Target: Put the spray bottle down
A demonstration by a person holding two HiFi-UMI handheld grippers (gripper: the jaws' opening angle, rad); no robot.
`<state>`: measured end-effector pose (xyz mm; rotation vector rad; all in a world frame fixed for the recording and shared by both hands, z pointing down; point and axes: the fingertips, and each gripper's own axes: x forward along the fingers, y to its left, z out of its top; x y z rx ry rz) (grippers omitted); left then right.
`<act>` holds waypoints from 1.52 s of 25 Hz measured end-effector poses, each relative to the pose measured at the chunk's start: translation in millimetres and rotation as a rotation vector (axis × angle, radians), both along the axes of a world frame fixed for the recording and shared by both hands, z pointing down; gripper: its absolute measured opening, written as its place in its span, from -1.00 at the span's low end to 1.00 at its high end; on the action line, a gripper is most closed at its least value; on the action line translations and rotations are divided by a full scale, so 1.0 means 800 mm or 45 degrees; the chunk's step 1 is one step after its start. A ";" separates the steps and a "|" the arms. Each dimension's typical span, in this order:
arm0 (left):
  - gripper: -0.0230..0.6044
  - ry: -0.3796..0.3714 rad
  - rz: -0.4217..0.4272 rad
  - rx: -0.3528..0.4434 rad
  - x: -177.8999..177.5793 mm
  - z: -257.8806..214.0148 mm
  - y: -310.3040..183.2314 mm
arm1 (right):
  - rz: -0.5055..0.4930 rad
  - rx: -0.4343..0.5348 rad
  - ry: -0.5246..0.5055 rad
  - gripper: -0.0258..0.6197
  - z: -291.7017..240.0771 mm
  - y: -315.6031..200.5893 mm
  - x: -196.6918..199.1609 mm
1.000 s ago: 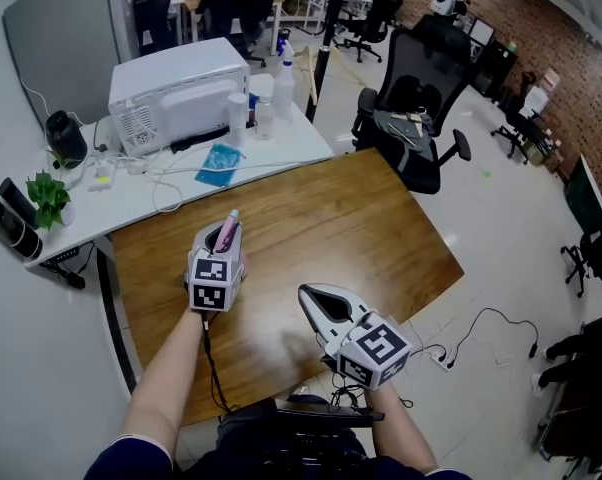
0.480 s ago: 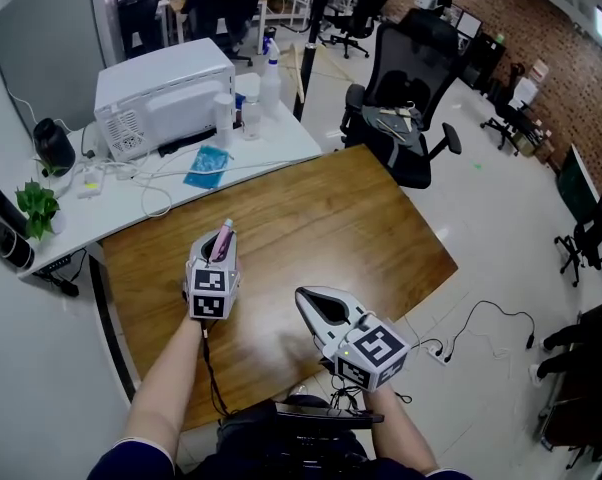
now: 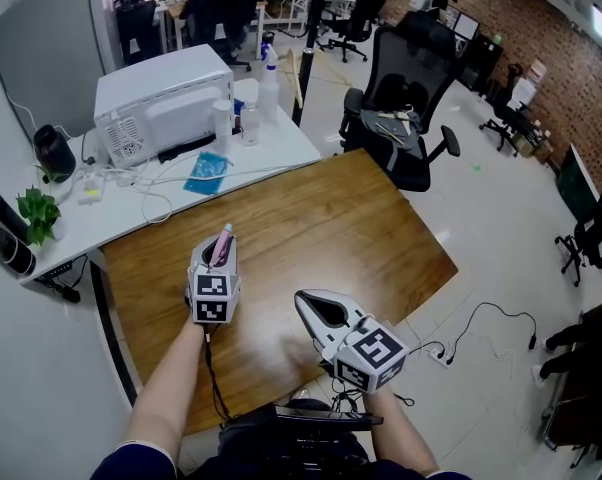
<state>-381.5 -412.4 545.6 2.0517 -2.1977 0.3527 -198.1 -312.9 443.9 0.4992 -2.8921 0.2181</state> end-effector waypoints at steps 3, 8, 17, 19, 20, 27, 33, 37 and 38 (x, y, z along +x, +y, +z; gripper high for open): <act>-0.43 0.040 -0.014 0.023 -0.003 0.000 0.003 | 0.001 -0.004 0.000 -0.92 0.002 0.001 0.000; -0.10 0.053 0.050 0.045 0.008 -0.005 0.010 | -0.001 -0.007 -0.001 -0.92 0.001 0.004 0.000; -0.10 0.060 0.067 0.014 0.009 0.000 0.015 | -0.020 -0.004 -0.004 -0.92 0.001 0.014 -0.004; -0.10 0.060 0.057 0.014 0.006 -0.001 0.016 | -0.014 -0.003 -0.001 -0.92 0.000 0.014 -0.001; -0.09 0.063 0.056 0.010 0.006 0.001 0.016 | -0.011 -0.001 0.000 -0.92 0.000 0.015 0.000; -0.09 0.060 0.054 -0.044 0.011 0.011 0.024 | -0.007 0.005 -0.007 -0.92 -0.004 0.020 0.007; -0.09 0.106 0.028 -0.042 0.015 0.014 0.063 | -0.012 -0.005 -0.022 -0.92 -0.005 0.023 0.008; -0.09 0.182 0.006 -0.021 0.023 0.010 0.111 | -0.029 -0.015 -0.045 -0.92 -0.007 0.027 0.001; -0.09 0.209 0.011 -0.005 0.028 0.004 0.124 | -0.034 -0.018 -0.051 -0.92 -0.007 0.028 -0.001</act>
